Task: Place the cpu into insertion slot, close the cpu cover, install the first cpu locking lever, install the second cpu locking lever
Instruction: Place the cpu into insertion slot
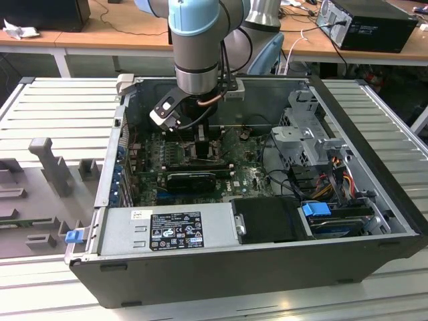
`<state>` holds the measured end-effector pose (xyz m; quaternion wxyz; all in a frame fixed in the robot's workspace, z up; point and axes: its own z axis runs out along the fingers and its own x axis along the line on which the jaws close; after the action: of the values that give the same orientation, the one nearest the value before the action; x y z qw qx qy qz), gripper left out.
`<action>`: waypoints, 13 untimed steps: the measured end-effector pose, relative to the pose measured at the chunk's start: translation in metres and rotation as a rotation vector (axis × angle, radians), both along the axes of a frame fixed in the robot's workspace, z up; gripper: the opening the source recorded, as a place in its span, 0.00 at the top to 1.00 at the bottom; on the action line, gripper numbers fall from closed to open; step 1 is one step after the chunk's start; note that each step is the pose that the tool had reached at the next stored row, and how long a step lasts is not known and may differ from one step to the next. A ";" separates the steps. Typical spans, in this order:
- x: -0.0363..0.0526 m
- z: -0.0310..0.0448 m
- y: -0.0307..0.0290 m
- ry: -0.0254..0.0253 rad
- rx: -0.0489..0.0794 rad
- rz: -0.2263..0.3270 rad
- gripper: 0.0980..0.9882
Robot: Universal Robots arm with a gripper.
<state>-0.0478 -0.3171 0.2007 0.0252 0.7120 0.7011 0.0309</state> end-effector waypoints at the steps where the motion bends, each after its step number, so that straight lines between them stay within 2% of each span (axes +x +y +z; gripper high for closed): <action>1: 0.0000 0.0000 0.0000 0.0000 0.000 0.000 0.51; 5: 0.0000 -0.0001 0.0000 -0.0001 0.000 0.000 0.50; 6: 0.0000 -0.0001 0.0000 -0.0001 0.000 0.000 0.43; 10: 0.0000 0.0009 0.0000 -0.0001 0.000 0.000 0.43; 13: 0.0000 0.0047 0.0000 0.0000 0.000 0.000 0.43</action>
<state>-0.0479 -0.3171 0.2054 0.0252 0.7120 0.7011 0.0309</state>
